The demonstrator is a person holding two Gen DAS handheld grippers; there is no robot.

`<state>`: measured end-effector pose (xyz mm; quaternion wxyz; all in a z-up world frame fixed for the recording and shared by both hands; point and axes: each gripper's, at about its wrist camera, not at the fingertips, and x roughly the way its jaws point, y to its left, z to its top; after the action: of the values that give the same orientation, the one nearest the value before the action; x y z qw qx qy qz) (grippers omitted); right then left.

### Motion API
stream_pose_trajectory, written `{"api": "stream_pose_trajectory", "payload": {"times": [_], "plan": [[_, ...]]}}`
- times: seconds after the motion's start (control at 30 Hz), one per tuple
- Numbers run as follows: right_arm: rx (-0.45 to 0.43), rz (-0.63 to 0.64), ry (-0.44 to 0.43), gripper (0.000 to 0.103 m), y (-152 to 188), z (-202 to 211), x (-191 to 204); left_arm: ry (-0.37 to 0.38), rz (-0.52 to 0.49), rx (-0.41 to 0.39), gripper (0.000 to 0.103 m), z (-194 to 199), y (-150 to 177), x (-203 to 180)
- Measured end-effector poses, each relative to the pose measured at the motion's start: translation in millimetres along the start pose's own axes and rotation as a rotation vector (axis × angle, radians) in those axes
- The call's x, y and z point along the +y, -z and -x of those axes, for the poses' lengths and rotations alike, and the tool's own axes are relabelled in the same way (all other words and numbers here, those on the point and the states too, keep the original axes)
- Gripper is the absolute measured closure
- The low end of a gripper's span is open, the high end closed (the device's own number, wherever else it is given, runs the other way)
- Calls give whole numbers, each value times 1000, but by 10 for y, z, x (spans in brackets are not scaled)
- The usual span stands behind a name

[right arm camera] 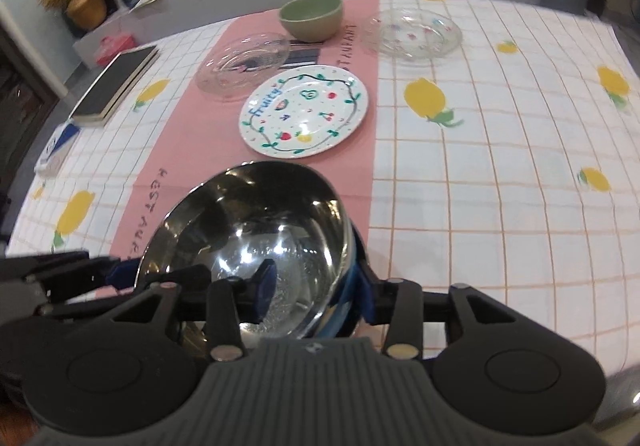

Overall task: Organize plates and bowls
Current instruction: 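Lower the blue-based bowl and open both grippers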

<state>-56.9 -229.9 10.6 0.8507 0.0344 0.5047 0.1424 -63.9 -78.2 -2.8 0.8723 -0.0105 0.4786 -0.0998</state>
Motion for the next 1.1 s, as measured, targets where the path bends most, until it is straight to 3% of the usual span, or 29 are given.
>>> {"api": "stream_pose_trajectory", "payload": {"times": [0.07, 0.17, 0.27, 0.4, 0.5, 0.73, 0.87, 1.1], "plan": [[-20, 58, 32, 56, 2, 37, 71, 1, 2, 3, 72, -14, 10, 5], [-88, 176, 135, 45, 19, 105, 206, 4, 4, 5, 72, -28, 14, 8], [-93, 205, 160, 44, 9, 109, 219, 9, 7, 5, 72, -35, 8, 14], [-45, 121, 130, 47, -33, 19, 83, 18, 12, 5, 72, -44, -1, 27], [-10, 30, 98, 62, -41, -87, -46, 28, 16, 12, 72, -68, -2, 45], [92, -170, -4, 68, -30, -368, -298, 81, 42, 54, 71, -166, 14, 69], [96, -208, -15, 69, -38, -383, -311, 99, 68, 70, 63, -227, 35, 63], [87, -229, -17, 73, -118, -346, -379, 74, 67, 57, 63, -253, -47, 11]]}}
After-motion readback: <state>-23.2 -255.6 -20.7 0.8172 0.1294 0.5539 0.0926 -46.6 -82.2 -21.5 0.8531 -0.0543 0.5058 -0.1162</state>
